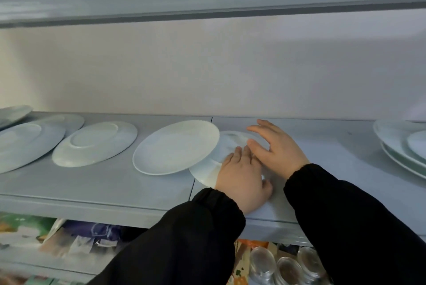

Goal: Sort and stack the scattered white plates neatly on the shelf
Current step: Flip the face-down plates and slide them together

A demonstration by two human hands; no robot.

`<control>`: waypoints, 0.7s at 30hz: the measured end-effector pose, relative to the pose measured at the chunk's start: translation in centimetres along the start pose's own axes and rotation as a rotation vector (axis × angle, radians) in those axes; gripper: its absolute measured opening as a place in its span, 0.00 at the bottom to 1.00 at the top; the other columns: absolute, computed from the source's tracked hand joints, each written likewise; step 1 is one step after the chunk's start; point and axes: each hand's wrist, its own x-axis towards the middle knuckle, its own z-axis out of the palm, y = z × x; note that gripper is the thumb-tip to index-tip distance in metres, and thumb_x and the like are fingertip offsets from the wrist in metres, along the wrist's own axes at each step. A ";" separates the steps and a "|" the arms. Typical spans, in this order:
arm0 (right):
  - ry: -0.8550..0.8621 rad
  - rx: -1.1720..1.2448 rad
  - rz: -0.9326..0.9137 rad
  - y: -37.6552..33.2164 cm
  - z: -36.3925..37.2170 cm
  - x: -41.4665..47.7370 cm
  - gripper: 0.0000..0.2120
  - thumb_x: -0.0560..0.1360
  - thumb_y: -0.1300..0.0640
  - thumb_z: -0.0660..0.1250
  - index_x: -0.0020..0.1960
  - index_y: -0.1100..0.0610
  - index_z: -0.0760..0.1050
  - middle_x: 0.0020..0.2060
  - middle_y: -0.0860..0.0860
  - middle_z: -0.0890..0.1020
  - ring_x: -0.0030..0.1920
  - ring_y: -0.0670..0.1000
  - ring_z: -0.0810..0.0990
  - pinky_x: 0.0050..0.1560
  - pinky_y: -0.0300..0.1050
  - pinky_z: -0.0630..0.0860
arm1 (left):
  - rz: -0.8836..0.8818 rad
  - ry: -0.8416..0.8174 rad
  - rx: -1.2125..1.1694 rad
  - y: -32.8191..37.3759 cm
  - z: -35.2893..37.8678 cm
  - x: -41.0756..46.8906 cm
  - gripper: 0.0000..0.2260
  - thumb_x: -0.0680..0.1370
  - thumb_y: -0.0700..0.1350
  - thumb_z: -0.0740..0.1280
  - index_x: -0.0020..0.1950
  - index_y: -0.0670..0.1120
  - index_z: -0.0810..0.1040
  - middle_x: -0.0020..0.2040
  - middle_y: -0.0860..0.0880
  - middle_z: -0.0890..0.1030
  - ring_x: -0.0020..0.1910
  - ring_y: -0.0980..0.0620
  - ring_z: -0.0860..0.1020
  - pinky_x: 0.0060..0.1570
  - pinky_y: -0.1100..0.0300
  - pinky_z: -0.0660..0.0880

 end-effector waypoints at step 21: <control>0.044 0.051 0.164 9.1 -6.8 -1.7 0.14 0.78 0.45 0.64 0.63 0.45 0.76 0.70 0.49 0.73 0.71 0.48 0.68 0.69 0.41 0.59 | 0.328 0.056 -0.112 5.0 0.3 -3.7 0.42 0.73 0.66 0.57 0.79 0.43 0.51 0.80 0.45 0.51 0.78 0.48 0.49 0.73 0.52 0.38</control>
